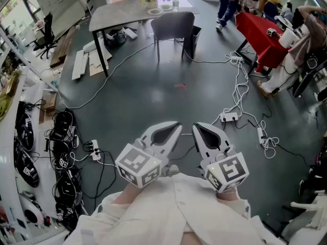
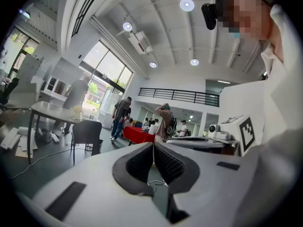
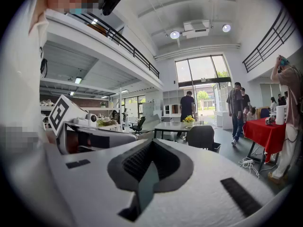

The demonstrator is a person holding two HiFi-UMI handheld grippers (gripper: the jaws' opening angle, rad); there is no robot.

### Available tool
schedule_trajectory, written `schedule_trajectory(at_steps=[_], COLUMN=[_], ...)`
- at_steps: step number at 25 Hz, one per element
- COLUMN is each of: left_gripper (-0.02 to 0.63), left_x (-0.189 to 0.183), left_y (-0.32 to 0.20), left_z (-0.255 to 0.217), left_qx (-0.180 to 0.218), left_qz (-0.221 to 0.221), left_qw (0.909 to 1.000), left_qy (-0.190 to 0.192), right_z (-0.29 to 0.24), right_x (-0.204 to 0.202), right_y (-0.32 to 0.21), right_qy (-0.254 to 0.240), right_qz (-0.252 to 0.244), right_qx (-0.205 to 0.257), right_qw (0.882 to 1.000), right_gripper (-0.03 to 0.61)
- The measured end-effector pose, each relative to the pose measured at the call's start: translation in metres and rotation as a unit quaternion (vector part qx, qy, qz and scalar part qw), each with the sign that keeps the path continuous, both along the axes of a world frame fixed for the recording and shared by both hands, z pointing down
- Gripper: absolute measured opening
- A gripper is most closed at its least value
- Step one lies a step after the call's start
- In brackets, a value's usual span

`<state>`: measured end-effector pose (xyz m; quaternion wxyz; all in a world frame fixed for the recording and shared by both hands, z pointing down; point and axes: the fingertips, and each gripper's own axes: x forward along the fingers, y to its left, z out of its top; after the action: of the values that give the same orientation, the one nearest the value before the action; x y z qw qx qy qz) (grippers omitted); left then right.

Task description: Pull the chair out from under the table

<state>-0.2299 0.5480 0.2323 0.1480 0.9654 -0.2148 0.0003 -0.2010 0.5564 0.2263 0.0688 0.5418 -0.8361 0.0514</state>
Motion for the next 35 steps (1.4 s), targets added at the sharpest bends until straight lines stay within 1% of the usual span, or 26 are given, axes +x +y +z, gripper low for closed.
schedule_trajectory(at_steps=[5, 11, 15, 20, 23, 26, 29, 33, 35], left_gripper=[0.017, 0.017, 0.017, 0.017, 0.017, 0.017, 0.017, 0.017, 0.017], left_x=[0.002, 0.007, 0.013, 0.028, 0.035, 0.04, 0.045, 0.051, 0.057], left_y=[-0.002, -0.01, -0.013, -0.015, -0.015, -0.018, -0.025, -0.044, -0.055], left_z=[-0.002, 0.0, 0.003, 0.008, 0.013, 0.021, 0.022, 0.026, 0.031], left_qx=[0.005, 0.001, -0.002, 0.0, -0.001, -0.015, -0.024, -0.025, -0.029], left_qz=[0.002, -0.004, -0.006, -0.01, -0.016, -0.028, -0.029, -0.032, -0.024], left_qw=[1.0, 1.0, 0.9999, 0.9998, 0.9998, 0.9995, 0.9993, 0.9992, 0.9993], left_qy=[-0.004, -0.004, -0.01, -0.015, -0.013, -0.006, 0.005, -0.002, -0.002], right_z=[-0.002, 0.0, 0.003, 0.004, 0.006, 0.018, 0.024, 0.029, 0.032], right_x=[0.004, 0.009, 0.012, 0.032, 0.042, 0.049, 0.06, 0.071, 0.073], right_y=[-0.003, -0.006, -0.008, -0.012, -0.014, -0.014, -0.021, -0.041, -0.054], right_qy=[0.003, -0.002, 0.004, -0.021, -0.008, -0.015, -0.026, -0.035, -0.035], right_qz=[0.003, -0.003, -0.011, 0.006, -0.001, -0.011, -0.007, -0.005, -0.01], right_qx=[0.001, -0.003, -0.006, 0.005, 0.012, -0.003, -0.014, -0.017, -0.017], right_qw=[1.0, 1.0, 1.0, 1.0, 1.0, 1.0, 1.0, 0.999, 0.999], right_gripper=[0.002, 0.002, 0.002, 0.002, 0.003, 0.003, 0.003, 0.003, 0.003])
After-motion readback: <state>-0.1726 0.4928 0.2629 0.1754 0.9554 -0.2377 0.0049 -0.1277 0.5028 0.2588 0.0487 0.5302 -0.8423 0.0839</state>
